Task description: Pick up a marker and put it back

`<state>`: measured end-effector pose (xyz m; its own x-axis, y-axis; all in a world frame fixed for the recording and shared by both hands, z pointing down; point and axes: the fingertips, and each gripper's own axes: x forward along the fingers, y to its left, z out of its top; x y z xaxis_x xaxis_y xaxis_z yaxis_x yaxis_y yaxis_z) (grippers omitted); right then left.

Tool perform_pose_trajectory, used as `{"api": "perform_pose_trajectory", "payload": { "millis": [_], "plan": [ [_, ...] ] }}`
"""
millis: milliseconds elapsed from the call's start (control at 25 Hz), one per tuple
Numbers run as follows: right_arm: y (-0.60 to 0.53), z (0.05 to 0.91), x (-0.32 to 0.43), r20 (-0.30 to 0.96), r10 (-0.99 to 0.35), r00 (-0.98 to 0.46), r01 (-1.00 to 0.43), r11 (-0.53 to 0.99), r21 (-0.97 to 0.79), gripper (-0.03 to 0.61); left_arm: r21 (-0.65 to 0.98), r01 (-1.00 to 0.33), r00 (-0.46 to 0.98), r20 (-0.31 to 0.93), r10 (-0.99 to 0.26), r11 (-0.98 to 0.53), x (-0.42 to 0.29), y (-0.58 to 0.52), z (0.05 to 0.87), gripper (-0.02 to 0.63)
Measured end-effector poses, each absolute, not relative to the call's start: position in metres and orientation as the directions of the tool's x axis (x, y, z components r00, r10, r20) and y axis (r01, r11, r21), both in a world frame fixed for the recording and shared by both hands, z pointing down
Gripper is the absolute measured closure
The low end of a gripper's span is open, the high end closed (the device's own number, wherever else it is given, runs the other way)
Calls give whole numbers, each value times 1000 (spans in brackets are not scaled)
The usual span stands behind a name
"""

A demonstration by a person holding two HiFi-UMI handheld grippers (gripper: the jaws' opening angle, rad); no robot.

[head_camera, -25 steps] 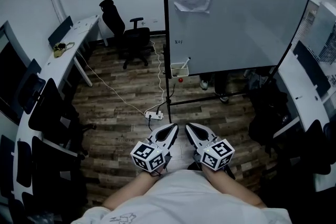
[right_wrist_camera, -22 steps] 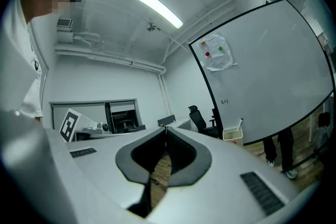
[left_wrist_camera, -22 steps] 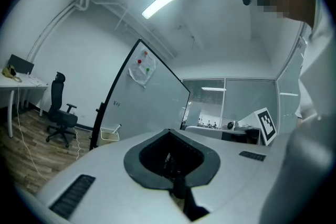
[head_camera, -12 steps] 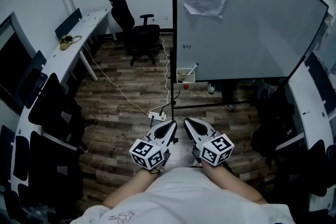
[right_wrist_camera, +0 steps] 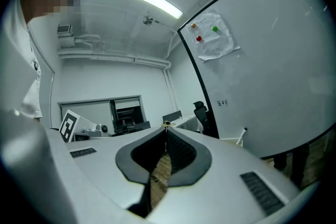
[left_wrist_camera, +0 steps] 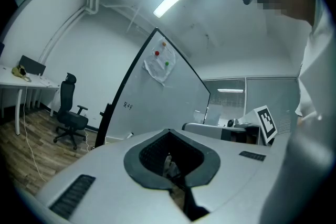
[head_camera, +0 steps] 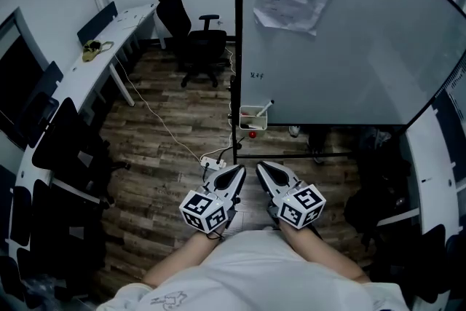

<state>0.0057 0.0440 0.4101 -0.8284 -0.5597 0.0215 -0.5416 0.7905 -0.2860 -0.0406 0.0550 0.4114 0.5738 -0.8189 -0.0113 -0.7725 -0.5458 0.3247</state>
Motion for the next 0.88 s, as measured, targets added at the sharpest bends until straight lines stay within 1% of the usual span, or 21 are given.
{"api": "perform_pose_trajectory", "payload": {
  "millis": [320, 640, 880],
  "plan": [
    [-18, 415, 39, 46, -526, -849, -514, 803, -301, 566, 342, -801, 522, 0, -853, -491, -17, -11, 414, 609],
    [-58, 433, 71, 75, -523, -849, -513, 784, -349, 566, 342, -821, 493, 22, -869, -457, 4, -47, 421, 609],
    [-73, 435, 78, 69, -541, -838, -527, 770, -358, 566, 350, -798, 532, 27, -846, -490, 17, -68, 422, 609]
  ]
}}
